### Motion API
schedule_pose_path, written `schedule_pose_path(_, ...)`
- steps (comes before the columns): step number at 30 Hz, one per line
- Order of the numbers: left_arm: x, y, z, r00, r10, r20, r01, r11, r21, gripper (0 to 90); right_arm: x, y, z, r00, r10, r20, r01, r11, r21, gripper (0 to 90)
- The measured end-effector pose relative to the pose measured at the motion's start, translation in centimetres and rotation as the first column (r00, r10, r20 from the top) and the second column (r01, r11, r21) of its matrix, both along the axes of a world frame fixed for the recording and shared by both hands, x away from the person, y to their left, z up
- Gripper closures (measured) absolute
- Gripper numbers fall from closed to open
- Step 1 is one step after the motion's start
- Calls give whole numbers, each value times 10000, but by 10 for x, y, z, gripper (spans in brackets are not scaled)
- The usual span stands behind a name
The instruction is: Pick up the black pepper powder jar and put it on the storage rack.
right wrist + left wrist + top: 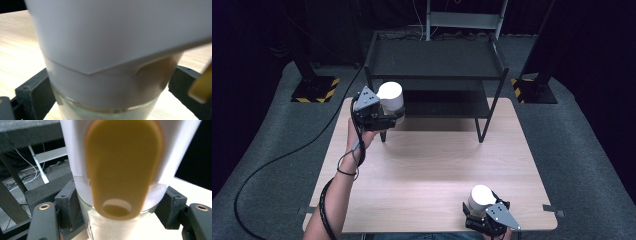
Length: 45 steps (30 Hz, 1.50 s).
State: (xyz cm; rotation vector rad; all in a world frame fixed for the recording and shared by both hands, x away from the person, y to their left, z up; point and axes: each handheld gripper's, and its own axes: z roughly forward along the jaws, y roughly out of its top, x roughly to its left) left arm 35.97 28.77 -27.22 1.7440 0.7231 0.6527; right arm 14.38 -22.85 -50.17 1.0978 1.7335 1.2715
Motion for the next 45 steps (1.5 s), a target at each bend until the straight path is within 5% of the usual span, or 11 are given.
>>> schedule_pose_path(23,27,7,36,9984,-393,-398,388,9992,-113,300,0,0,1,10000,14,-28,-14,10000,-40,0)
schedule_pose_path(45,34,2,77,9956,-909,-239,908,9958,-70,300,1,0,1,10000,38,-45,-38,10000,-31,0)
